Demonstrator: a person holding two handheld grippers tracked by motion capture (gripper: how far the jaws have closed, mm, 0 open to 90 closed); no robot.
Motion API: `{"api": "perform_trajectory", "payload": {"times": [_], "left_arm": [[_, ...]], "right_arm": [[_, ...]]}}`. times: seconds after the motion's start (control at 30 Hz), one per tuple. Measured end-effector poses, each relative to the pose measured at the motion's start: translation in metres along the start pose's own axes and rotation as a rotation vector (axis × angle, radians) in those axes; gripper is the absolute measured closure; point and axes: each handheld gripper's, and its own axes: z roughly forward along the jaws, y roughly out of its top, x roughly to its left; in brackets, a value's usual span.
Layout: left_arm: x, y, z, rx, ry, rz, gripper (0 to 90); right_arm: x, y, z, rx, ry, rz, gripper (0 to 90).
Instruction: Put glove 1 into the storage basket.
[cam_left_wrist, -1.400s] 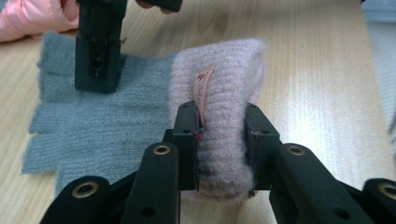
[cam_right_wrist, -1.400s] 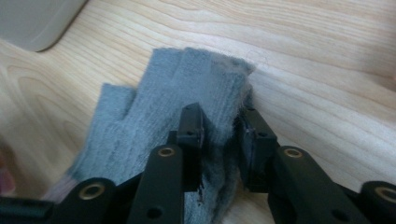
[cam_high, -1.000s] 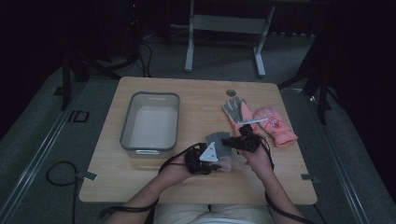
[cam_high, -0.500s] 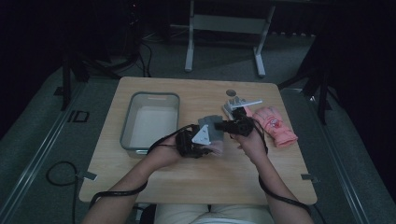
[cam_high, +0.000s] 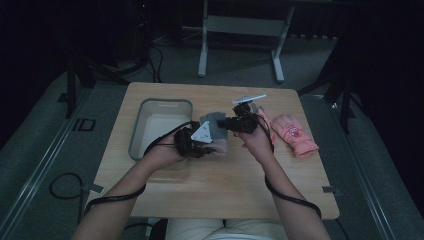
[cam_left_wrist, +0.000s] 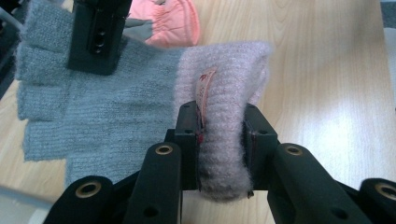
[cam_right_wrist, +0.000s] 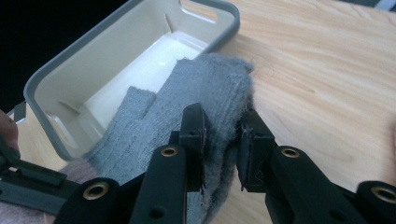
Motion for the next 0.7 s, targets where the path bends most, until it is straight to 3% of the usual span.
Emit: {"api": "perform_trajectory", "payload": {"times": [0.43,0.7], "left_arm": [[0.013,-0.017,-0.023,0.047,0.042,-0.015,71.9],[0.022,-0.046,-0.044,0.113,0.066,-0.022,71.9]], "right_arm": [[0.022,0.031,0.024,-0.004,0.025,-0.05,74.8],[0.045,0.045,0.057,-0.001,0.062,-0.063,74.8]]}}
